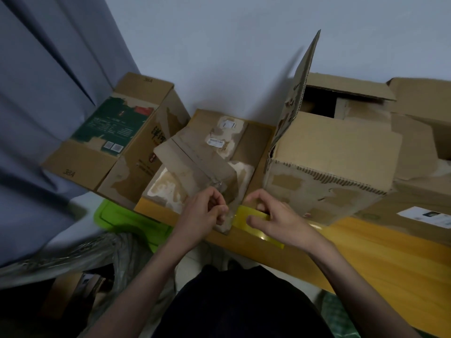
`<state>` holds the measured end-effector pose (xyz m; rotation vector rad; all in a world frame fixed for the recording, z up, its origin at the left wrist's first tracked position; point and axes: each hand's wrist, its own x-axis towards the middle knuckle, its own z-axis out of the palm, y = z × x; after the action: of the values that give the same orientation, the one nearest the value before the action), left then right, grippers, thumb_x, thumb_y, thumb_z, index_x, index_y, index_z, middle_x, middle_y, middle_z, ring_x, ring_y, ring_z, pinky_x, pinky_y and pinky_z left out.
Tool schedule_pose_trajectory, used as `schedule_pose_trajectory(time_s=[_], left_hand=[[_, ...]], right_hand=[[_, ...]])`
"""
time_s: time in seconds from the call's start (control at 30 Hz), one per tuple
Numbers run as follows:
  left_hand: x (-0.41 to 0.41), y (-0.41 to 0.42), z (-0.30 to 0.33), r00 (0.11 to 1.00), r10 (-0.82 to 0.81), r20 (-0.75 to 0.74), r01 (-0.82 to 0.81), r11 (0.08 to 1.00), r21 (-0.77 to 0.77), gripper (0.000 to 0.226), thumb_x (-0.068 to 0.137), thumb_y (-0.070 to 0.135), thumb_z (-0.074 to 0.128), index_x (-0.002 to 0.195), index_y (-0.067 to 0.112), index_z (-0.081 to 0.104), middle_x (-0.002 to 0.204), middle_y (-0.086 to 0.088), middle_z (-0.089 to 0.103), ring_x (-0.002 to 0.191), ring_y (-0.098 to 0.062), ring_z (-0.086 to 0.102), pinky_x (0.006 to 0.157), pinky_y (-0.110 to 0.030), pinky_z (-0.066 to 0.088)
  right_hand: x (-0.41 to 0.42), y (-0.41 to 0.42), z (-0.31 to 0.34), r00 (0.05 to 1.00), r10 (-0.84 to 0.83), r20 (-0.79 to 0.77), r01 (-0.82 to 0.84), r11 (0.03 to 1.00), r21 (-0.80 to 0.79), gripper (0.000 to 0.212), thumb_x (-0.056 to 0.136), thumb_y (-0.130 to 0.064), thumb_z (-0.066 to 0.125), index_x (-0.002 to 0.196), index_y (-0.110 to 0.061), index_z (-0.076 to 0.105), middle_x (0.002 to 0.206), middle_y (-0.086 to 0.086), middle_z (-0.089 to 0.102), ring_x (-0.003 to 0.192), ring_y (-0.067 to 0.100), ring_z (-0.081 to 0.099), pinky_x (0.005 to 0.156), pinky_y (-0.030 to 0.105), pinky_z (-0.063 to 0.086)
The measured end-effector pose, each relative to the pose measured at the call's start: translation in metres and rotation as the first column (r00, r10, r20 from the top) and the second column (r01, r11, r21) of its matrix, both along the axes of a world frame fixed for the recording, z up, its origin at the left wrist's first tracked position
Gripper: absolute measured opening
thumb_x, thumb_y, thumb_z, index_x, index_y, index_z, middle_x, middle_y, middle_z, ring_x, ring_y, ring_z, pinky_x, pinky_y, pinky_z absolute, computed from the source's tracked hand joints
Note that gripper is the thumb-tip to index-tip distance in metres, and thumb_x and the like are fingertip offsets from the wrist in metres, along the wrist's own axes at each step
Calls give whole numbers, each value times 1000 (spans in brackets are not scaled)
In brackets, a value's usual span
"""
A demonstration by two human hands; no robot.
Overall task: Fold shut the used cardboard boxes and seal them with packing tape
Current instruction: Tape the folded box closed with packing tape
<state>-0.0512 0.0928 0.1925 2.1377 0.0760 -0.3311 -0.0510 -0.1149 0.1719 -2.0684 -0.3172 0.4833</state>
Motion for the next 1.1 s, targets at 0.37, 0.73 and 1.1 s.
schedule_pose_trajectory(time_s=[0.37, 0.73, 1.1], left_hand=[[17, 0, -1, 963, -263, -61, 265, 964, 27, 9, 92, 15, 67, 93, 19, 59, 86, 3, 65, 81, -15, 64, 80, -42, 56], [32, -25, -43, 942, -316, -112, 333, 919, 211, 40, 81, 25, 81, 106, 25, 50, 104, 4, 52, 91, -16, 57, 84, -39, 52], [76, 25, -73, 968, -185, 167, 109, 917, 383, 10, 95, 23, 65, 104, 19, 68, 102, 3, 61, 84, -9, 57, 71, -19, 43]], right_hand=[[-4, -21, -15, 990, 135, -43, -131, 987, 97, 23, 98, -17, 62, 117, -26, 52, 96, -20, 53, 89, 3, 50, 79, 29, 45], [-24, -31, -42, 988, 42, -148, -9, 975, 222, 22, 97, -7, 63, 112, -20, 53, 88, -11, 47, 80, 4, 43, 73, 22, 40], [18, -11, -144, 964, -160, -213, 141, 985, -101, 58, 91, -6, 70, 130, -31, 34, 122, 3, 54, 105, 21, 57, 79, 40, 50]])
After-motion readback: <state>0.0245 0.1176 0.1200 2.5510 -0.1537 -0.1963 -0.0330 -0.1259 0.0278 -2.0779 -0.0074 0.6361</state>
